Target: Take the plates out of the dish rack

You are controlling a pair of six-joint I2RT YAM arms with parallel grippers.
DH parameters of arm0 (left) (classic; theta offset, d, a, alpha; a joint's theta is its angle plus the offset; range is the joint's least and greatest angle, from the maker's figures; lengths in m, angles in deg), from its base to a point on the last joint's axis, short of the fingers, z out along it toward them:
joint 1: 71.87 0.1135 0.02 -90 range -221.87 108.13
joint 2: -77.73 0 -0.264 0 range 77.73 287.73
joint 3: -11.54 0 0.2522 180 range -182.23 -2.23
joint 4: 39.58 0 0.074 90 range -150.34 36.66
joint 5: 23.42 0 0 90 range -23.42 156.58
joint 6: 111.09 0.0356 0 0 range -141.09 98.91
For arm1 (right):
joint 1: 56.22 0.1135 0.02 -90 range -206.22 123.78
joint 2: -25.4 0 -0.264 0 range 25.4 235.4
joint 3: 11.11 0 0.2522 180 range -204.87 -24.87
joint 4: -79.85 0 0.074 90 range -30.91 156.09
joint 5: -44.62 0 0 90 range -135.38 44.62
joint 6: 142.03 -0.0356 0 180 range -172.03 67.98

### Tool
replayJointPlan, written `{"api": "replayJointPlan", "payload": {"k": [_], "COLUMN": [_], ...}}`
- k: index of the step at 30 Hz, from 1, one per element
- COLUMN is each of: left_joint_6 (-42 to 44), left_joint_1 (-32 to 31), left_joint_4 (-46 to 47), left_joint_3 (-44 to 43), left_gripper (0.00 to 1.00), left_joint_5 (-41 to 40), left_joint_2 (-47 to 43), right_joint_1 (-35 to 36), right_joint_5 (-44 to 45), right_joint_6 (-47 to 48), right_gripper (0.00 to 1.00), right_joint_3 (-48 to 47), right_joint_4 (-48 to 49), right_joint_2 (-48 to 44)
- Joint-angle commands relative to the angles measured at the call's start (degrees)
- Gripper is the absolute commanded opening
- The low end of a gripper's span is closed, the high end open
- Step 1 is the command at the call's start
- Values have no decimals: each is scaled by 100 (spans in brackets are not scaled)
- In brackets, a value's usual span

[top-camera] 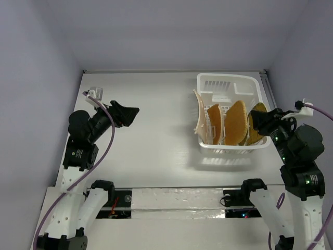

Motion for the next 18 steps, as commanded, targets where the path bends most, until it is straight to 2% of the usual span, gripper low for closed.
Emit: {"api": "replayJointPlan", "payload": {"k": [1,4,5,8,9,11,12,15,17,18], "left_joint_6": [254,448,466,606,641,598,554,501,562,580], "left_joint_1": [-25,-25,-25,-288,-419,-508,-508,-649,-719,-719], "left_joint_4": [144,-32,-67,-234,-252,-243,-234,-243,-260,-252], "left_joint_3": [-44,-27,34,122,244,403,561,746,851,913], "left_gripper": [72,63,54,39,24,5,0,0,0,0], "left_joint_5": [235,481,595,438,386,122,-18,-396,-450,-485], "left_joint_2": [-129,-226,-304,-393,-419,-524,-551,-674,-700,-701], "right_joint_1": [-13,-13,-13,-13,-13,-13,-13,162,765,769], "right_joint_5": [-42,98,116,-23,-85,-217,-244,72,729,732], "right_joint_6": [160,362,398,381,346,293,336,512,504,478], "right_gripper": [29,0,0,0,0,0,0,0,0,0], "right_joint_3": [-271,-579,-797,-992,-993,-993,-1027,-1518,-1869,-1950], "right_joint_4": [-209,-543,-658,-852,-835,-730,-712,-957,-1089,-1098], "right_joint_2": [142,361,510,643,704,801,897,1468,1855,1969]}}
